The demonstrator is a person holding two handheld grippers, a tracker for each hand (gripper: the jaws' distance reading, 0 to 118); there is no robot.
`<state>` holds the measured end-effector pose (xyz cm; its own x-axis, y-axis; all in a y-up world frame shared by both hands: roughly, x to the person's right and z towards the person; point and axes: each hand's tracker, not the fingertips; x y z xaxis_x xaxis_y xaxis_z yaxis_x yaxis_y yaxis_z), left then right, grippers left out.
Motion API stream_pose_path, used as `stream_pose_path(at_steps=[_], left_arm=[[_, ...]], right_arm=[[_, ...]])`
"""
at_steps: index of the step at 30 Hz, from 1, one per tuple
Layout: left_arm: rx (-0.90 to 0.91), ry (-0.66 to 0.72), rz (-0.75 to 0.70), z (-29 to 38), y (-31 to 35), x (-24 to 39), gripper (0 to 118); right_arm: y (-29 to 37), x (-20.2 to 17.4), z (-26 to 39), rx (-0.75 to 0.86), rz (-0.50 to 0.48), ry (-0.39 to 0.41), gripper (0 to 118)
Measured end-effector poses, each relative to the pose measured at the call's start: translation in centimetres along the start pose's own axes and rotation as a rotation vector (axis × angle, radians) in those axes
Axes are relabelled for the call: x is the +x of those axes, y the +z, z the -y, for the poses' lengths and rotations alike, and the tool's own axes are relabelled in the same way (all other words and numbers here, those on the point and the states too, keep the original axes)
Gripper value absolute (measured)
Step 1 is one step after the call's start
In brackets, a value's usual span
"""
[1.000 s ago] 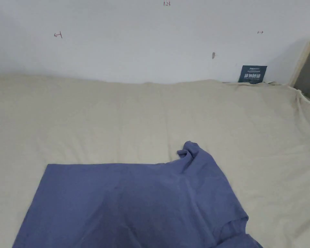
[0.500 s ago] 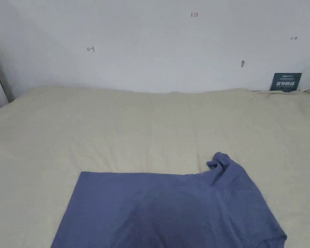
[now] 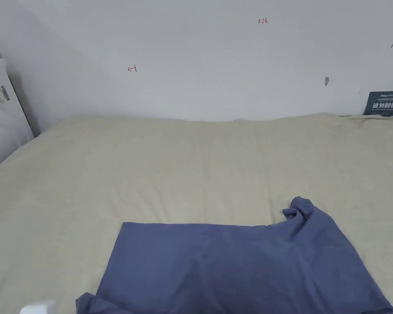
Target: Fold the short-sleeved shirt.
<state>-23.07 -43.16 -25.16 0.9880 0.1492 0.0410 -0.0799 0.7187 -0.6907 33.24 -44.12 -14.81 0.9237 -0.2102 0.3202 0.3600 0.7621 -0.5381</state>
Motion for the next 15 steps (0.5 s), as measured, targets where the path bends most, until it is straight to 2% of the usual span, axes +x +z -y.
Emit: stream_pose_path(at_steps=[6, 11, 15], left_arm=[[0.046, 0.057, 0.023, -3.3, -2.5, -0.3, 14], [0.066, 0.066, 0.006, -5.8, -5.6, 0.1, 14], [0.048, 0.138, -0.011, -6.8, -8.5, -0.5, 14]], right_arm=[[-2.9, -1.1, -3.4, 0.021, -0.025, 0.002, 9], [-5.9, -1.8, -6.0, 0.031, -0.041, -0.029, 9], [-9.4, -2.0, -7.1, -0.001, -0.036, -0.046, 9]])
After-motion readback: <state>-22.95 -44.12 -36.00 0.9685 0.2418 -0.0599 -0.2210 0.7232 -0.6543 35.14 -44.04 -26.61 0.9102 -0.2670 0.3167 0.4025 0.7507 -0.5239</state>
